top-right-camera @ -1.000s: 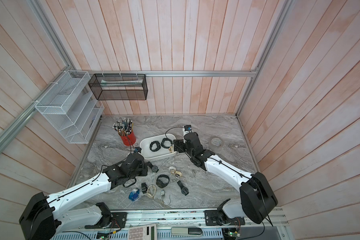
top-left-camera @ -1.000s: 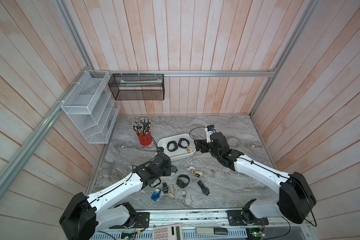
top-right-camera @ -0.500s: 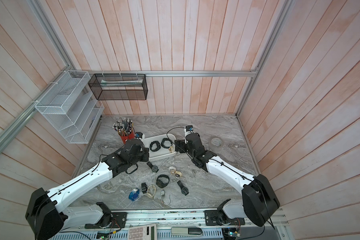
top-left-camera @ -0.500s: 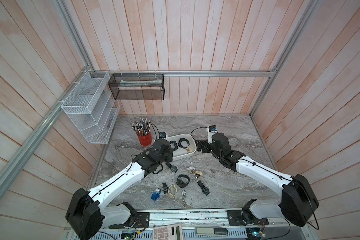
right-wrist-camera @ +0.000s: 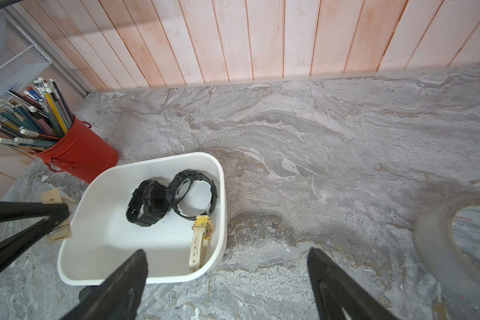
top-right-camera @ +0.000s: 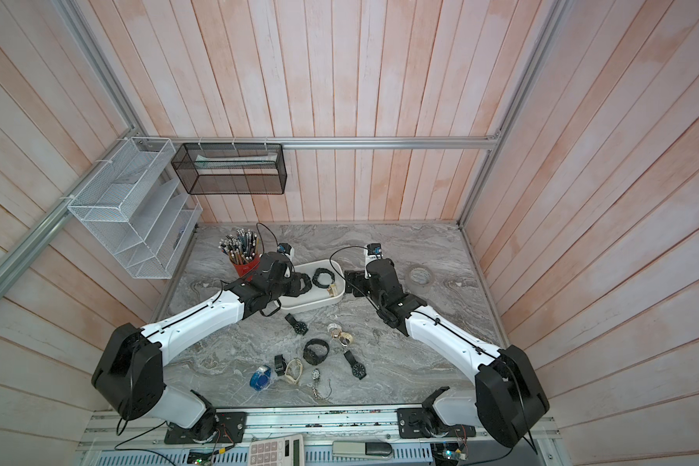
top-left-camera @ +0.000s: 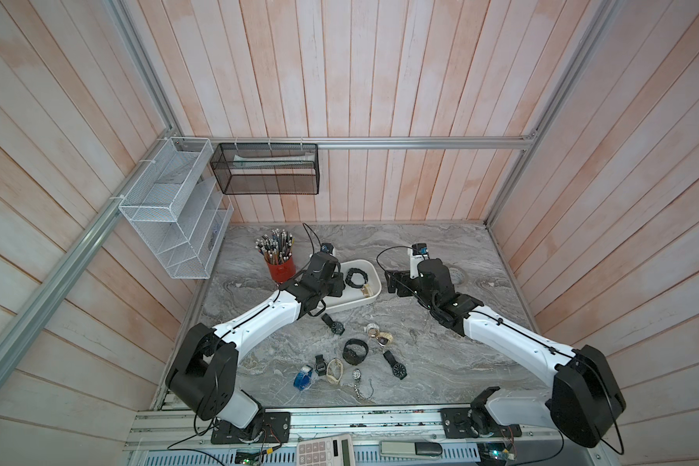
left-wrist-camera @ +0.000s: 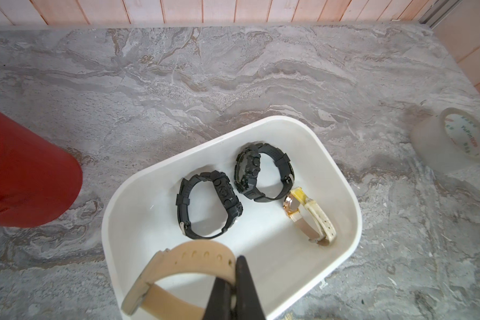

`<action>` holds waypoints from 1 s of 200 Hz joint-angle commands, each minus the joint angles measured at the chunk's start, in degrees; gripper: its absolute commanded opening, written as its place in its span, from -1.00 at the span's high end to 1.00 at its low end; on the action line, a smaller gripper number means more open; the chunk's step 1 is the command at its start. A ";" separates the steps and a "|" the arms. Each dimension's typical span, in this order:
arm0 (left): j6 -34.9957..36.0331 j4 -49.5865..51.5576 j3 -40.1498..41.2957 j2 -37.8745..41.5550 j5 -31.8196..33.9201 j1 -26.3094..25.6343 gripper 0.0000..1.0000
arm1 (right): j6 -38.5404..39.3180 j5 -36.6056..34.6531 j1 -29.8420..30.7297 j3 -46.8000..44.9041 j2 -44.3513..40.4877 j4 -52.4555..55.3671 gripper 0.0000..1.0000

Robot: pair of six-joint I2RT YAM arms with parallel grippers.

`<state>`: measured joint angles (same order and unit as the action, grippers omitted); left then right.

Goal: Put the watch into the storage box
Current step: Place the watch in the storage box.

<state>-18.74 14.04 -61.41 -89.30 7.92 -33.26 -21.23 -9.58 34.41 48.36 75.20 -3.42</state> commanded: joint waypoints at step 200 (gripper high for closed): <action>0.07 -9.07 -1.26 -13.38 -6.53 6.90 1.00 | 0.23 0.01 -1.64 -0.15 -0.49 0.46 -0.84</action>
<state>-18.20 6.74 -62.37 -101.06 3.20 -27.00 -21.21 -9.54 33.17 47.70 74.56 -3.03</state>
